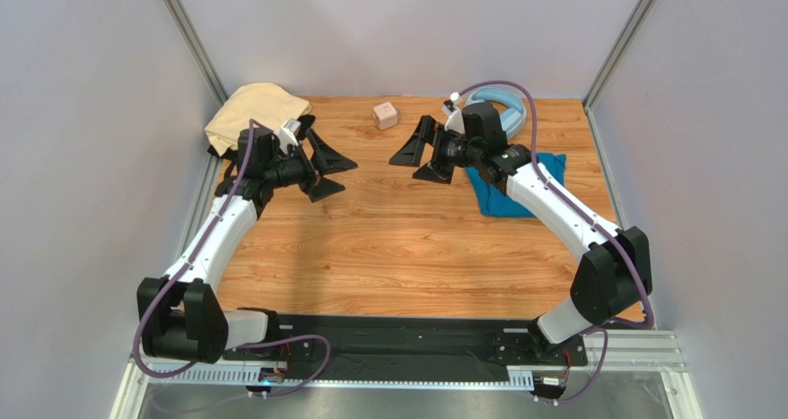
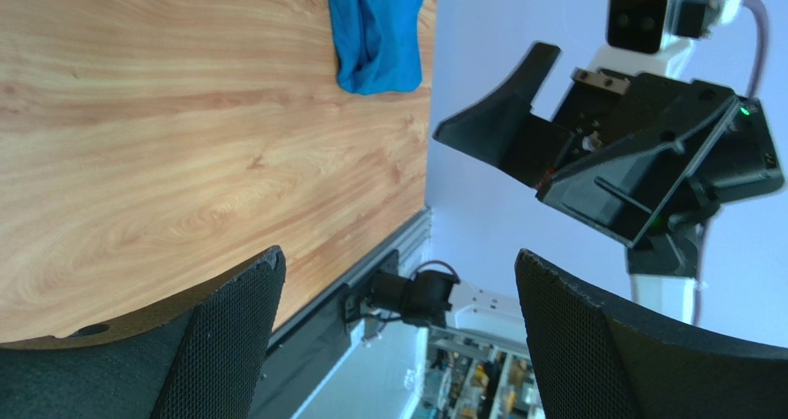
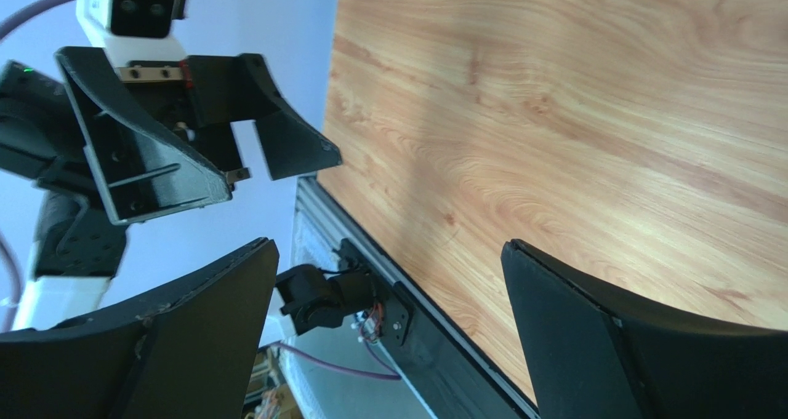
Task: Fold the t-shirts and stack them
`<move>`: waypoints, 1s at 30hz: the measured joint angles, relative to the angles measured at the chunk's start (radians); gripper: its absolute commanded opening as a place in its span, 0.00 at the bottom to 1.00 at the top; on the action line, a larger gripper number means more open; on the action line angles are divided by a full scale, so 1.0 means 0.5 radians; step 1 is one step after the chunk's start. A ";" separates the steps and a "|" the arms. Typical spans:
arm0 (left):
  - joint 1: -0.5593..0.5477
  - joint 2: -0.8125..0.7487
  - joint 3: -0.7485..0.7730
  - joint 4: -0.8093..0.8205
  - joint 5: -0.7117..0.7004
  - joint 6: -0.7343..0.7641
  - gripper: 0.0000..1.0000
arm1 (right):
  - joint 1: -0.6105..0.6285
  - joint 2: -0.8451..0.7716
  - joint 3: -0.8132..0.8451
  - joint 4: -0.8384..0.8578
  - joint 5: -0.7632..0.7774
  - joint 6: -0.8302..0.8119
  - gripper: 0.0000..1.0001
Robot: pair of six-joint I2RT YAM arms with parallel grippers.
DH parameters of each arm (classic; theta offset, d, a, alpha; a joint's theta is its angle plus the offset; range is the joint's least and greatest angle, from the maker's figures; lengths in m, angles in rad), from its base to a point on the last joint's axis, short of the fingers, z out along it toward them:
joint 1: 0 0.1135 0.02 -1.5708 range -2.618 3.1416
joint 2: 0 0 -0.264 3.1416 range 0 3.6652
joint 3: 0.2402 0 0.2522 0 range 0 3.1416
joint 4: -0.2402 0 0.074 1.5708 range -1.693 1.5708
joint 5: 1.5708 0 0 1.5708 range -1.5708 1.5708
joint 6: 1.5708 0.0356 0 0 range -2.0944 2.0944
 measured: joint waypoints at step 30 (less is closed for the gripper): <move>0.616 1.277 2.044 -1.968 -1.896 0.886 0.95 | -0.063 0.034 0.262 -1.376 0.862 -0.370 1.00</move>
